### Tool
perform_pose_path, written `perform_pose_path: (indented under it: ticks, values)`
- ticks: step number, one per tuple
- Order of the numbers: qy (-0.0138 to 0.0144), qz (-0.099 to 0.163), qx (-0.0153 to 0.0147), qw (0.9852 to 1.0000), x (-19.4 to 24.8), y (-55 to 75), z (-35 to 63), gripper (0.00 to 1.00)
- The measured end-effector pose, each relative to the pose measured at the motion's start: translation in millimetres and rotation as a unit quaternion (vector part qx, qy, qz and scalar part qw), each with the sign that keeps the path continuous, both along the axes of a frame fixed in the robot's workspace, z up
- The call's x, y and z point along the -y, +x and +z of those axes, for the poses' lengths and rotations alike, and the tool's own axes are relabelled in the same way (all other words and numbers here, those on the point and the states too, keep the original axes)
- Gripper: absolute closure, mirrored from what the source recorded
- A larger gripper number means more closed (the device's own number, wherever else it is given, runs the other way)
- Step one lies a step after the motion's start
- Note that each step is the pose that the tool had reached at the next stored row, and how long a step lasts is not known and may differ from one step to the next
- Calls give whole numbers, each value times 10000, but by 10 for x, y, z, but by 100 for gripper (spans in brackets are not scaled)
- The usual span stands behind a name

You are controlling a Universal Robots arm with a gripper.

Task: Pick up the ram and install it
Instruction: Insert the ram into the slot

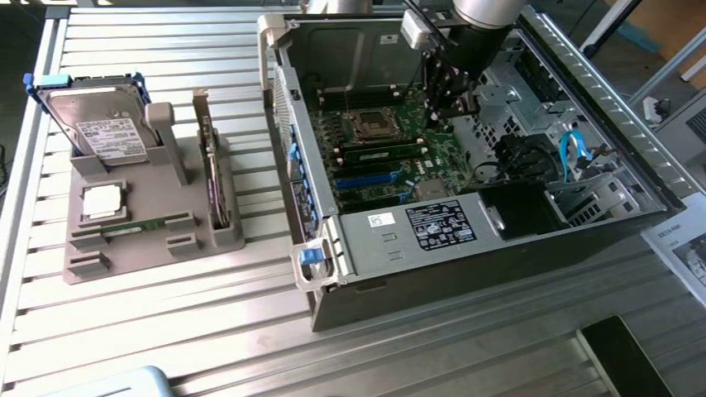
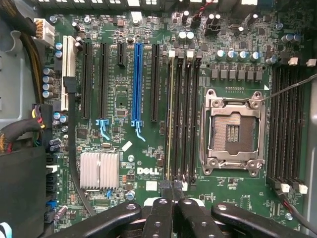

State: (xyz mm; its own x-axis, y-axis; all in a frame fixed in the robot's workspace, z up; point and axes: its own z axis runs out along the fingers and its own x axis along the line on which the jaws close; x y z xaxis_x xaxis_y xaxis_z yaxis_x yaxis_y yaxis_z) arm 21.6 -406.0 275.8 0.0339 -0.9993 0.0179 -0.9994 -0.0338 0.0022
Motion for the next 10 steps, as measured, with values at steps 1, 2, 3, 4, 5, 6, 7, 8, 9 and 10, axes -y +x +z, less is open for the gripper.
perform_pose_path:
  ticks: [1, 2, 3, 4, 5, 6, 7, 8, 9, 10]
  values:
    - [0, 0, 0, 10000, 0, 0, -10, 89]
    - [0, -1, 0, 10000, 0, 0, -26, 89]
    - [0, -1, 0, 10000, 0, 0, -39, 89]
    - [1, -2, 0, 10000, 0, 0, -46, 89]
    - [0, -3, 0, 10000, 0, 0, -60, 89]
    - [0, -4, 0, 10000, 0, 0, -75, 89]
    - [0, -4, 0, 10000, 0, 0, -85, 89]
    - [0, -5, 0, 10000, 0, 0, -96, 89]
    - [0, -5, 0, 10000, 0, 0, -106, 89]
    - [0, -6, 0, 10000, 0, 0, -115, 89]
